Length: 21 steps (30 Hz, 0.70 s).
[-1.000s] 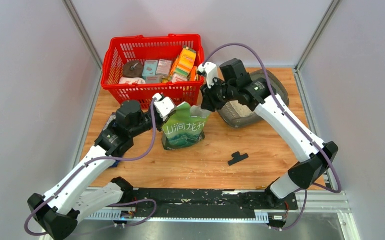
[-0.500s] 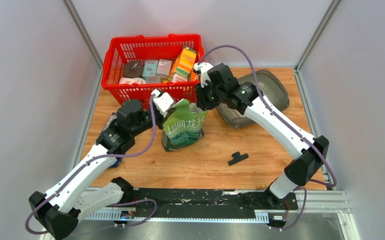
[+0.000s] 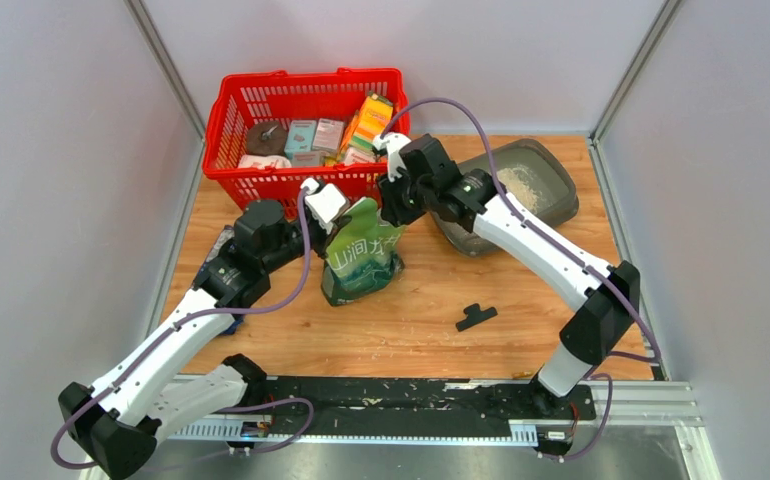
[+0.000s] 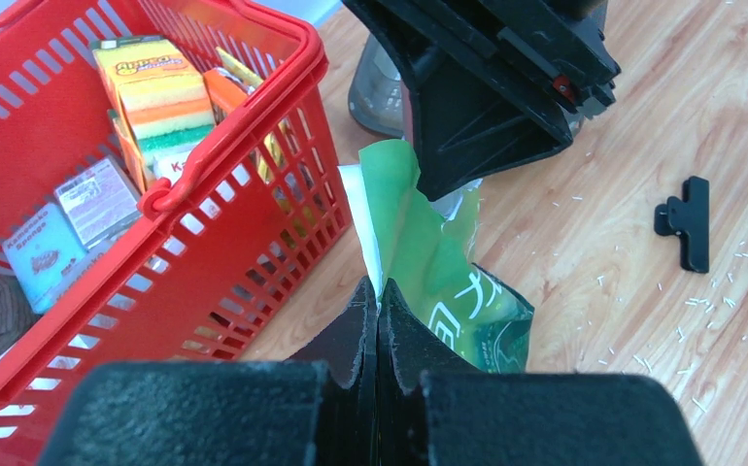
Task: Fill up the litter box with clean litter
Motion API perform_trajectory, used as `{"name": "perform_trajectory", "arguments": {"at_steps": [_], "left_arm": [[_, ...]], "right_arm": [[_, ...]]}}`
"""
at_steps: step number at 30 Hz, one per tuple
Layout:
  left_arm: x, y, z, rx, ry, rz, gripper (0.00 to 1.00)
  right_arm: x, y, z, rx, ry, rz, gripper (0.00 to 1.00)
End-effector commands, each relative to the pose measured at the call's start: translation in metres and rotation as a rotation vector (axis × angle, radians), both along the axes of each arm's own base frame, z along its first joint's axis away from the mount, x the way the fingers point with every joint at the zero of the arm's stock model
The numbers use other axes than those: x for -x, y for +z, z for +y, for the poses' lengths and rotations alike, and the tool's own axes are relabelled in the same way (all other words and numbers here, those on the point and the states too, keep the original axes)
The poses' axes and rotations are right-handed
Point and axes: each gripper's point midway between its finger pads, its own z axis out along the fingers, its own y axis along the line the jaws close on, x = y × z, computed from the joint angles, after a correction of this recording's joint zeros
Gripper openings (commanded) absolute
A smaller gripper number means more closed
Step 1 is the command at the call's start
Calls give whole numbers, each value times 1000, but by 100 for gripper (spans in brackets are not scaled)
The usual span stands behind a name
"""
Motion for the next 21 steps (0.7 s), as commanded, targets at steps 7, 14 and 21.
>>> {"name": "perform_trajectory", "arguments": {"at_steps": [7,14,21], "left_arm": [[9,123,3,216,-24,-336,0],[0,132,8,149,9,-422,0],[-1,149,3,143,-14,-456,0]], "right_arm": [[45,33,10,-87,229,203,0],[37,0,5,-139,267,432,0],[-10,-9,-34,114,-42,135,0]]}}
